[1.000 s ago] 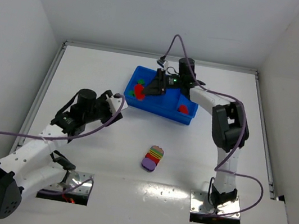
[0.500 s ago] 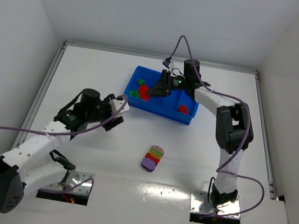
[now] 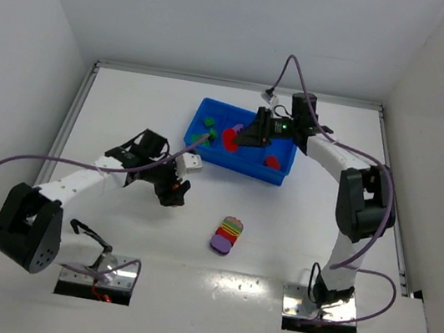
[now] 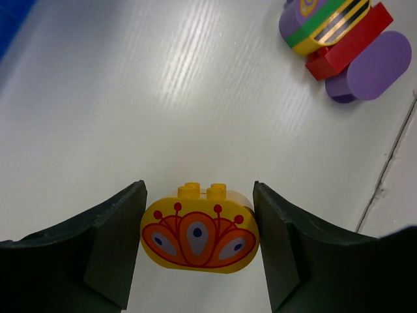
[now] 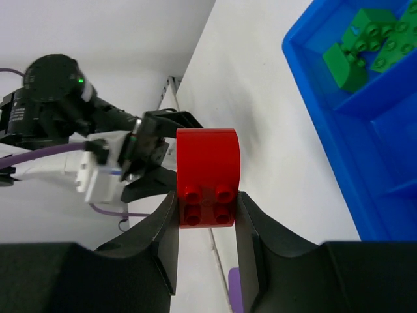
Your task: Sort the legos into containers by color
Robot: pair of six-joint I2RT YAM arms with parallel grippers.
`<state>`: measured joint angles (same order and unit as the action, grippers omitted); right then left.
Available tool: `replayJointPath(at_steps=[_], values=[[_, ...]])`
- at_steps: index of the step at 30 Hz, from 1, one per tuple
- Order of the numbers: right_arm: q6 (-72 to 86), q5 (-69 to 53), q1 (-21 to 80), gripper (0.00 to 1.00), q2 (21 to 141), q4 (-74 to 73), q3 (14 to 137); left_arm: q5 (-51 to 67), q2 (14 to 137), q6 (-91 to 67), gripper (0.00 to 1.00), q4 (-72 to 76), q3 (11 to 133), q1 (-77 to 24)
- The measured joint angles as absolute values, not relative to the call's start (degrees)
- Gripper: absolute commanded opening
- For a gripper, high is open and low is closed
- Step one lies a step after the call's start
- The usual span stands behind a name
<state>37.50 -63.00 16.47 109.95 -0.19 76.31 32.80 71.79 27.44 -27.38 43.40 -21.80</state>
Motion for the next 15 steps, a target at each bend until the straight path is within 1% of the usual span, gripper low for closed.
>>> replayJointPath(at_steps=[5, 6, 9, 13, 15], values=[[35.7, -61.6, 14.9, 0.04, 108.2, -2.2, 75.0, 31.2, 79.5, 26.2, 0.58, -28.4, 45.2, -22.6], [35.5, -61.4, 14.7, 0.04, 108.0, -2.6, 74.9, 30.3, 80.9, 25.8, 0.6, -28.2, 45.6, -22.8], [34.7, -60.9, 14.3, 0.04, 107.6, -3.4, 74.8, 28.1, 83.3, 24.7, 0.6, -26.7, 46.0, -23.2], [34.0, -60.4, 14.0, 0.04, 107.2, -4.1, 74.5, 26.6, 84.6, 23.6, 0.4, -25.2, 46.8, -23.2], [33.5, -60.3, 13.9, 0.04, 107.1, -4.4, 74.5, 27.0, 84.6, 23.1, 0.4, -24.6, 47.3, -23.2]])
